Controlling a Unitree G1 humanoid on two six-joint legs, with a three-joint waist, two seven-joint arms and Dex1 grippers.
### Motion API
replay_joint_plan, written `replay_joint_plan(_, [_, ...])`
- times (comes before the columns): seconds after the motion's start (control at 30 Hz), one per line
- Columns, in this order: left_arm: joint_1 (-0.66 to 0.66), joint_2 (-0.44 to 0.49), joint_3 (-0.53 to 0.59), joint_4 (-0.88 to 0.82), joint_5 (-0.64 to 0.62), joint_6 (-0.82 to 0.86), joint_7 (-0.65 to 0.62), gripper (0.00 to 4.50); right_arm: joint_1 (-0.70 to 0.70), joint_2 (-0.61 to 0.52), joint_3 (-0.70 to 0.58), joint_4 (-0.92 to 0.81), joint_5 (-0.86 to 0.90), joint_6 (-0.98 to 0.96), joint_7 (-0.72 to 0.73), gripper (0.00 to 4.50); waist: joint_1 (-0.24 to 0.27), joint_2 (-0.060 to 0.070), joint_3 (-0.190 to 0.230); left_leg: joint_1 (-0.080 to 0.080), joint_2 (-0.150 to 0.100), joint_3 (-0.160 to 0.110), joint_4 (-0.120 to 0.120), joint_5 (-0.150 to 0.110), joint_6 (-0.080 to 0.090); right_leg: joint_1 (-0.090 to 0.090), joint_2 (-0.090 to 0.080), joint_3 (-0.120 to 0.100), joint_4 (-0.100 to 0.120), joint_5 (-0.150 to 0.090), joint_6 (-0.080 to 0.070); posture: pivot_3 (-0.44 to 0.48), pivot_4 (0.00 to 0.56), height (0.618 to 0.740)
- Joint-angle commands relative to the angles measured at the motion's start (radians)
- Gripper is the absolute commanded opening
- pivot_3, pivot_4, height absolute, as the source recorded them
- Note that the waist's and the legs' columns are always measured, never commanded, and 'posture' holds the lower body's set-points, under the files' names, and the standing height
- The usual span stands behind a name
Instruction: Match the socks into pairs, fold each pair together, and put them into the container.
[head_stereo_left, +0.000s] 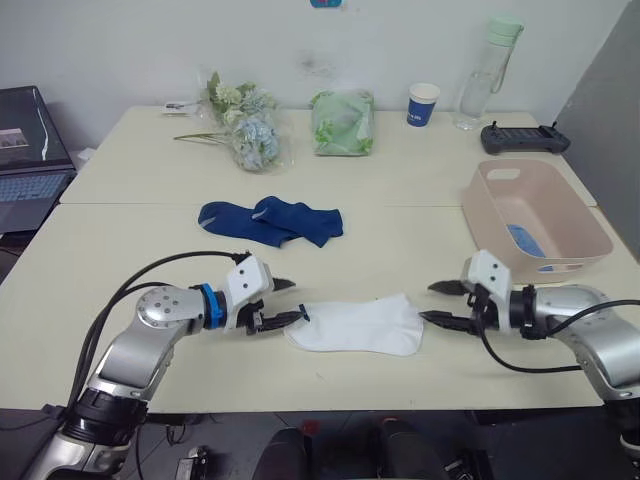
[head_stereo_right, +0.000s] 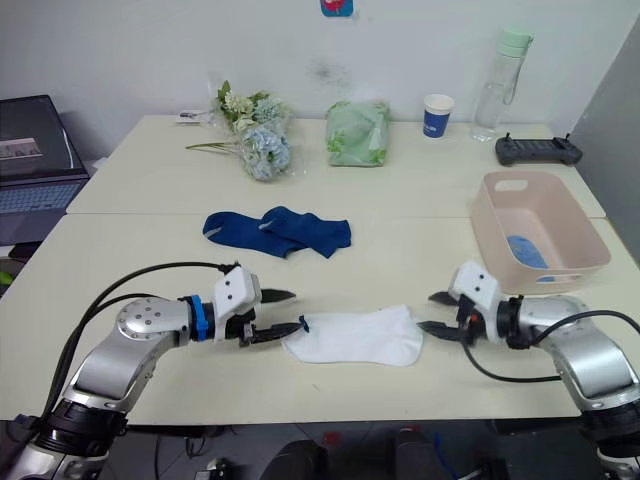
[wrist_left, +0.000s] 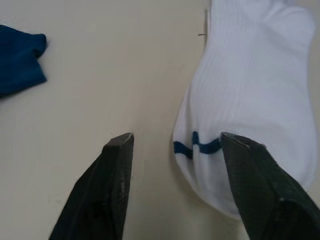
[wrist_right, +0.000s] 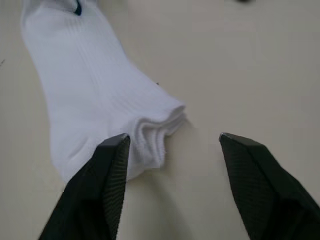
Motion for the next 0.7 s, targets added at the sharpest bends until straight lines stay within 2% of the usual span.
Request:
replay_joint_plan(0.03, [-0.027, -0.022, 0.014, -0.056, -0.035, -0.021, -0.002, 3.46, -0.038, 0.055, 0.004, -0.074, 0.049, 0.001, -0.027, 2.9, -0.001, 0.0, 0.0, 0.0, 0.0, 0.0, 0.0, 0.0, 0.0, 0.0, 0.0, 0.0, 0.0, 0.0, 0.0, 0.0, 0.15, 0.74])
replay_joint_plan(0.13, [-0.029, -0.041, -0.038, -0.047, -0.002, -0.068, -0.021, 2.81, -0.015, 0.1, 0.107, -0.059, -0.044, -0.09, -0.041, 2.09, -0.001, 0.0, 0.0, 0.0, 0.0, -0.001, 0.0, 0.0, 0.0, 0.0, 0.0, -0.001, 0.0, 0.0, 0.0, 0.0, 0.15, 0.74])
replay_joint_plan(0.33, [0.013, -0.08, -0.107, -0.004, 0.063, -0.118, 0.005, 0.95, 0.007, 0.137, 0.222, 0.038, -0.188, -0.254, -0.052, 0.03, -0.001, 0.0, 0.0, 0.0, -0.001, 0.001, 0.001, 0.0, 0.0, 0.0, 0.0, 0.001, 0.0, 0.0, 0.0, 0.0, 0.15, 0.74])
replay_joint_plan(0.43, [0.033, -0.08, -0.122, 0.057, 0.125, -0.167, 0.038, 0.12, 0.032, 0.137, 0.216, 0.088, -0.207, -0.302, -0.052, 0.0, -0.001, 0.0, 0.0, 0.0, 0.0, 0.001, 0.001, 0.0, 0.0, 0.0, 0.0, 0.0, 0.001, 0.0, 0.0, 0.0, 0.15, 0.74])
replay_joint_plan(0.53, [0.071, -0.071, -0.121, 0.103, 0.164, -0.217, 0.056, 0.05, 0.07, 0.117, 0.186, 0.123, -0.209, -0.343, -0.041, 0.0, 0.0, 0.0, 0.0, 0.0, 0.0, 0.0, 0.0, 0.0, 0.0, 0.0, 0.0, 0.0, 0.001, 0.0, 0.0, 0.0, 0.15, 0.74])
replay_joint_plan(0.7, [0.122, -0.043, -0.084, 0.099, 0.15, -0.257, 0.044, 0.05, 0.119, 0.067, 0.129, 0.119, -0.183, -0.362, -0.008, 0.0, 0.0, 0.0, 0.0, 0.001, 0.0, 0.001, 0.0, 0.0, 0.0, 0.001, 0.0, 0.001, 0.001, 0.0, 0.0, 0.0, 0.15, 0.74])
